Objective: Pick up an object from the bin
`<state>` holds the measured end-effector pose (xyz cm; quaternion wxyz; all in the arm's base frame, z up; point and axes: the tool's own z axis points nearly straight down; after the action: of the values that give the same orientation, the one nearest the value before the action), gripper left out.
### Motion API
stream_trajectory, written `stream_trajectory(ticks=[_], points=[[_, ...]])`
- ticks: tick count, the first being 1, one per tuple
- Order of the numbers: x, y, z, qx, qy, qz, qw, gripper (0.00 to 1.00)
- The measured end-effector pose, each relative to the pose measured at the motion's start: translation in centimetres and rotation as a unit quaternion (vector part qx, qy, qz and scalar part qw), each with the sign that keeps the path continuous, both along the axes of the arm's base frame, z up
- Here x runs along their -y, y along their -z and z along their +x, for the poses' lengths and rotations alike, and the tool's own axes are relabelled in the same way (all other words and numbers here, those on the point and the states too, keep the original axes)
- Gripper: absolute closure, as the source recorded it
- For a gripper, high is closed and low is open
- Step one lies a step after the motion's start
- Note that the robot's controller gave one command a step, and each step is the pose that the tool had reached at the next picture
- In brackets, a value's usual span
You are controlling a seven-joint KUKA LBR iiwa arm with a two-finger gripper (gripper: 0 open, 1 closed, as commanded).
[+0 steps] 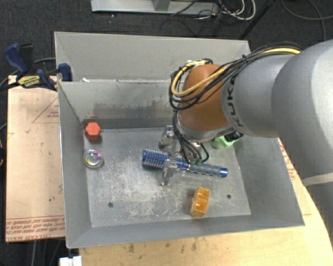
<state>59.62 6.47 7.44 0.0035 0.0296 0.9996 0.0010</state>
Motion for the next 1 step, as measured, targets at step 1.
stream_trajectory(ticks=[1], points=[[-0.04, -0.25, 0.18, -0.0011, 0.000, 0.000, 1.0000, 0.00]])
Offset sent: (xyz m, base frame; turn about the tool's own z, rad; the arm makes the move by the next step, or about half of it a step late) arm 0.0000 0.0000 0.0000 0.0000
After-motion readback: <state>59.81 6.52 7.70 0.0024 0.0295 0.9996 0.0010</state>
